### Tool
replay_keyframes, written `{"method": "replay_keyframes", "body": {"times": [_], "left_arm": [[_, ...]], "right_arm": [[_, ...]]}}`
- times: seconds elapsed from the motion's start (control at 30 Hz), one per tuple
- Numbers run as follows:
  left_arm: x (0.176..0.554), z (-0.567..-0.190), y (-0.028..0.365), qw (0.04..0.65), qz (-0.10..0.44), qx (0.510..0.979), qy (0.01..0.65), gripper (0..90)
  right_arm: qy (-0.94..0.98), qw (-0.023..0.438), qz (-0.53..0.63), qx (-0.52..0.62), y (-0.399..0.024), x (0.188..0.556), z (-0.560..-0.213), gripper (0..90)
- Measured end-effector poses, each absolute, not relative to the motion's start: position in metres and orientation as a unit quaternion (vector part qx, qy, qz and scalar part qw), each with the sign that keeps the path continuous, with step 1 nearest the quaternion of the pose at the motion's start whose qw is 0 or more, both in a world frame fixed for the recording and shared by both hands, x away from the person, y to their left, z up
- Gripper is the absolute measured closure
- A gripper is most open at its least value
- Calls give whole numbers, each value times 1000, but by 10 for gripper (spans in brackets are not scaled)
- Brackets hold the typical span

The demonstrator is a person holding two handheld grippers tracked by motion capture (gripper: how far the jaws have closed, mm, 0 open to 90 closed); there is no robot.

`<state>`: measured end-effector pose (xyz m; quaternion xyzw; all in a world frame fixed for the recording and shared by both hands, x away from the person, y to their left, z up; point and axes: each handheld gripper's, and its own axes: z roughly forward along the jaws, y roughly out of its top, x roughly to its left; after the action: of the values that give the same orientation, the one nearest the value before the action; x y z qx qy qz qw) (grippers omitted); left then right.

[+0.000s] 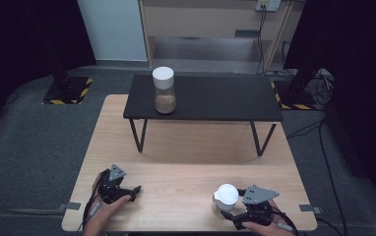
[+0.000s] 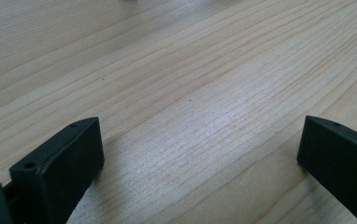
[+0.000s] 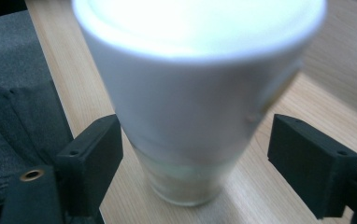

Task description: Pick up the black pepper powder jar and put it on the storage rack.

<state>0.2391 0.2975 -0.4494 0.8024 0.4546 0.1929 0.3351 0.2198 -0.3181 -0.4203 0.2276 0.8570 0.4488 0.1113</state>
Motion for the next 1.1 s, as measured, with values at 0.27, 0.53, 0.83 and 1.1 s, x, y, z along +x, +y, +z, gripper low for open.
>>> {"method": "replay_keyframes", "body": {"times": [0.27,0.53,0.83,1.1], "left_arm": [[239,-449,298,335,193,802,455,0],[239,-449,298,335,193,802,455,0],[239,-449,298,335,193,802,455,0],[239,-449,298,335,192,803,454,0]], "right_arm": [[853,108,457,227,-313,224,-422,258],[853,112,458,224,-307,223,-422,305],[853,123,451,231,-304,218,-420,314],[843,143,457,247,-307,224,-413,315]]}}
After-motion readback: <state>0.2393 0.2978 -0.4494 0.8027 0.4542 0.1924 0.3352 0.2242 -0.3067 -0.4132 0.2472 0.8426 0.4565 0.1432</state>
